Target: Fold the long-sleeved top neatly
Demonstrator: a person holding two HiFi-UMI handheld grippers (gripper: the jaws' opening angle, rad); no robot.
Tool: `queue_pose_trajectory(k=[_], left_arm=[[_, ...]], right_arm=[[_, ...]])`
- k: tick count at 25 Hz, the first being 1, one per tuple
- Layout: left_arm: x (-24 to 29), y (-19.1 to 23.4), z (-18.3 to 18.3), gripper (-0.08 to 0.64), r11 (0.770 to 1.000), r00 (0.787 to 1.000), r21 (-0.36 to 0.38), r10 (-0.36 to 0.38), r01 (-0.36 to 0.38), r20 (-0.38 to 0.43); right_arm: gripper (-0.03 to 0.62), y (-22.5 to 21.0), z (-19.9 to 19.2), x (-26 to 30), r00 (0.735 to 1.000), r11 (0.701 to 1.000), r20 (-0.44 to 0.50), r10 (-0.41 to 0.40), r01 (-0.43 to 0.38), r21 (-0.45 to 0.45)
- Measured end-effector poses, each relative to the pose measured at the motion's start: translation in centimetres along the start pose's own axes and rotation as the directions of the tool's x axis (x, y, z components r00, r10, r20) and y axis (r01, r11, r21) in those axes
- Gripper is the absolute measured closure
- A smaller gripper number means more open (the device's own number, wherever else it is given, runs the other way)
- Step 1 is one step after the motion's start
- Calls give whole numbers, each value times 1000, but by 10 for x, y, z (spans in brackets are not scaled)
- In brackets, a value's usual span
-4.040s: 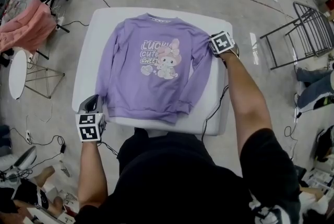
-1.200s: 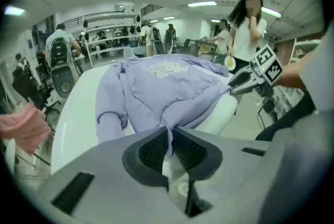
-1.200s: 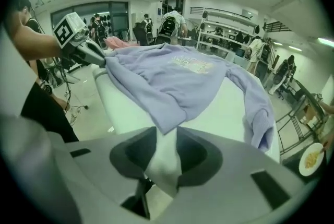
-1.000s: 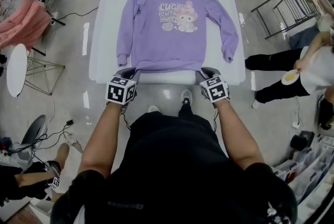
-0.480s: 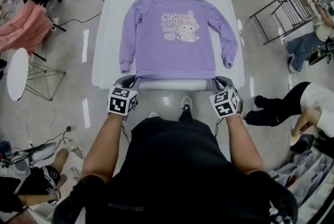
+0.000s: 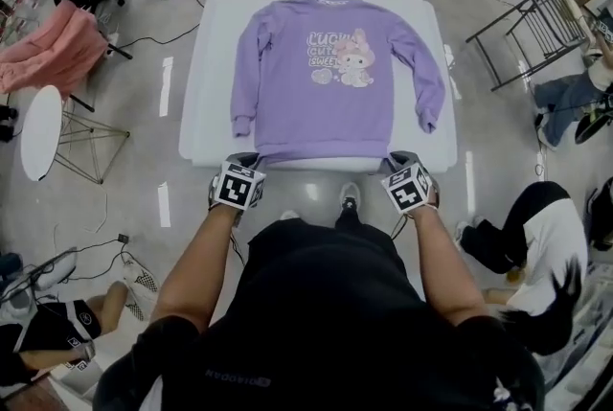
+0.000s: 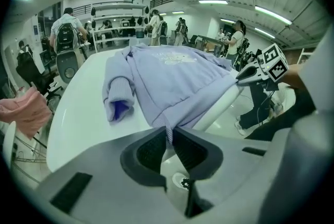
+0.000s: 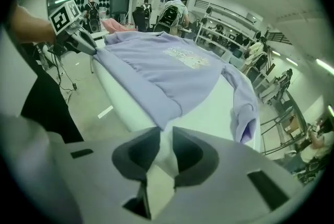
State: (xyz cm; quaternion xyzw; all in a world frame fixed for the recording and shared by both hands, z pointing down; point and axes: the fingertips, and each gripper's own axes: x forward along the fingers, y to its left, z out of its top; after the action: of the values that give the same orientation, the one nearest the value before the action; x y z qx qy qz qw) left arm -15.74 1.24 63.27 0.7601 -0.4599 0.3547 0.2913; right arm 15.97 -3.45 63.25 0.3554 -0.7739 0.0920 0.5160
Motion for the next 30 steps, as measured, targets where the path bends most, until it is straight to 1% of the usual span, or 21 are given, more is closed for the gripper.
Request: queue_pose_trajectory(k=[1,2,4,7,9,10,12,15,16,17,18,20,22,23,24,25,26,27,28,29,30], left_arm=[[-3,-1,4,514,1000,1000,-3,-16,16,6],[-9,-2,10,485,1000,999,-6,-26,26,20],[-27,4,22,469,1000,997,-15,-12,13,71],[-55,36,39,469,996,984,-66,77,-67,162],[-62,58,47,465,987,973,-113,131,-111,190],[-60,67,48,453,983,971,-134,148,-124,189],[-45,80,45,430,976,973,-167,164,-137,161],[-15,91,31,426,971,979,-171,185,-169,84],[-10,96,27,431,966,976,-176,205,-190,73],[-10,103,26,495,958,970,-194,230,-212,77],[-15,112,27,540,947,962,-225,256,-230,94],[-36,133,31,543,920,942,-304,302,-247,148],[-63,159,33,545,890,921,-391,333,-236,201],[-75,173,31,545,869,913,-441,346,-224,218],[-85,187,26,545,843,907,-496,357,-211,221],[-91,200,17,545,812,907,-548,366,-202,207],[-93,211,6,545,782,912,-590,369,-201,177],[-91,219,-7,545,758,920,-619,366,-207,141],[-87,223,-18,545,744,926,-632,361,-216,109],[-84,225,-26,545,740,929,-633,360,-227,87],[-81,224,-31,545,744,929,-624,362,-239,76]], right_arm=[[482,0,2,-5,1000,999,9,27,-27,19],[464,-1,6,-12,998,998,30,49,-50,45],[481,-5,16,-30,993,992,93,71,-80,98],[524,-12,37,-46,982,984,180,58,-87,158],[548,-13,48,-47,975,977,216,53,-95,190],[551,-12,51,-46,973,974,225,57,-104,202],[554,-6,57,-41,970,969,235,68,-120,215],[557,1,63,-40,966,969,247,79,-133,210],[558,3,64,-40,965,969,248,81,-134,206],[561,4,64,-40,966,970,247,81,-134,203],[563,4,63,-41,966,971,245,80,-131,200],[567,3,60,-42,968,973,238,73,-122,198],[571,-1,55,-41,971,972,230,64,-113,206],[572,-3,52,-40,973,972,225,60,-109,210],[574,-4,49,-39,974,971,219,57,-104,214],[575,-6,47,-38,976,971,212,53,-100,218],[575,-7,45,-37,977,970,206,50,-97,222],[577,-8,44,-37,979,969,200,48,-94,226],[577,-9,43,-37,980,969,193,47,-92,230],[577,-10,42,-36,981,969,187,45,-89,230],[577,-11,42,-35,982,969,183,43,-85,230]])
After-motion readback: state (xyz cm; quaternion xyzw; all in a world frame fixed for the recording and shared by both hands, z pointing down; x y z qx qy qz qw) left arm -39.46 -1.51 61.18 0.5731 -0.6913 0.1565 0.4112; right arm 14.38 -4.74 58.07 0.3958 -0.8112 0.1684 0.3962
